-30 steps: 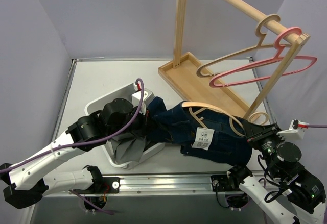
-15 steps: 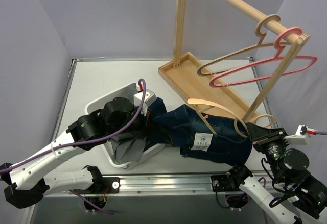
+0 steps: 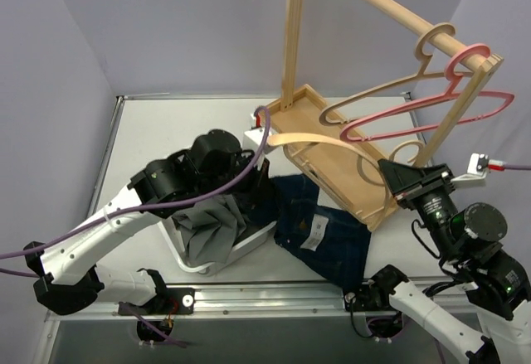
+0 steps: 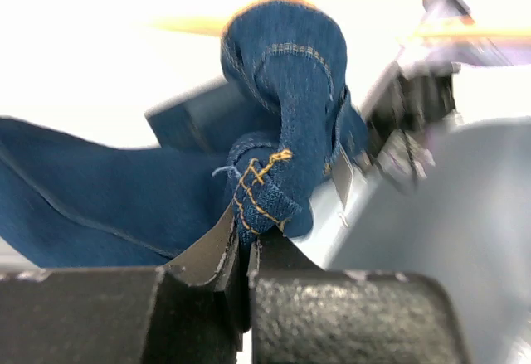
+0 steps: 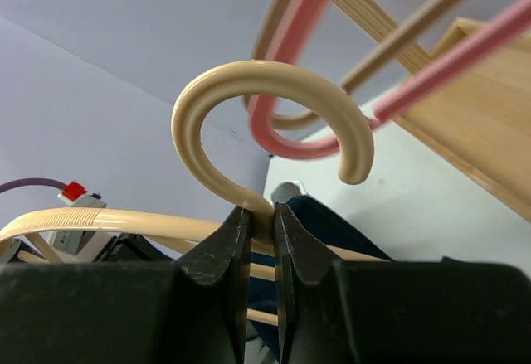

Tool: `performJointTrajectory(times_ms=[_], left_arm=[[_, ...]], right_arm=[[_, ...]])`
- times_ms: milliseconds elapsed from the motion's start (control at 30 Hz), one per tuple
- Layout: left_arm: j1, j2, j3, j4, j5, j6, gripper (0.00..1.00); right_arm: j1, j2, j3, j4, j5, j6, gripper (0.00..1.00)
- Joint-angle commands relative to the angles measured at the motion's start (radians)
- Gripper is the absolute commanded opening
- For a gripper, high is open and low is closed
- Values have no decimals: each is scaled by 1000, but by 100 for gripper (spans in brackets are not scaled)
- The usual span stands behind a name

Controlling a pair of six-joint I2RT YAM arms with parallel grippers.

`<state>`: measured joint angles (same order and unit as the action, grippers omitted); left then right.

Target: Remove the skirt from the hanger

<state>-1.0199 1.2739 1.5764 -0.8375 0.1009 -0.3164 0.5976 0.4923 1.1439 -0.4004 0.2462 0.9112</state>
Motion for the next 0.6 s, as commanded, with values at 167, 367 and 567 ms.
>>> performJointTrajectory(times_ms=[167, 367, 567], left_arm=[[12, -27, 446, 141, -488, 312, 2], [14, -42, 576, 294, -604, 512, 2], [14, -74, 620, 429, -624, 687, 2]], right_arm=[[8, 34, 237, -50, 99, -110, 0], [8, -6, 225, -109, 107, -117, 0], [8, -40, 174, -109, 107, -133, 0]])
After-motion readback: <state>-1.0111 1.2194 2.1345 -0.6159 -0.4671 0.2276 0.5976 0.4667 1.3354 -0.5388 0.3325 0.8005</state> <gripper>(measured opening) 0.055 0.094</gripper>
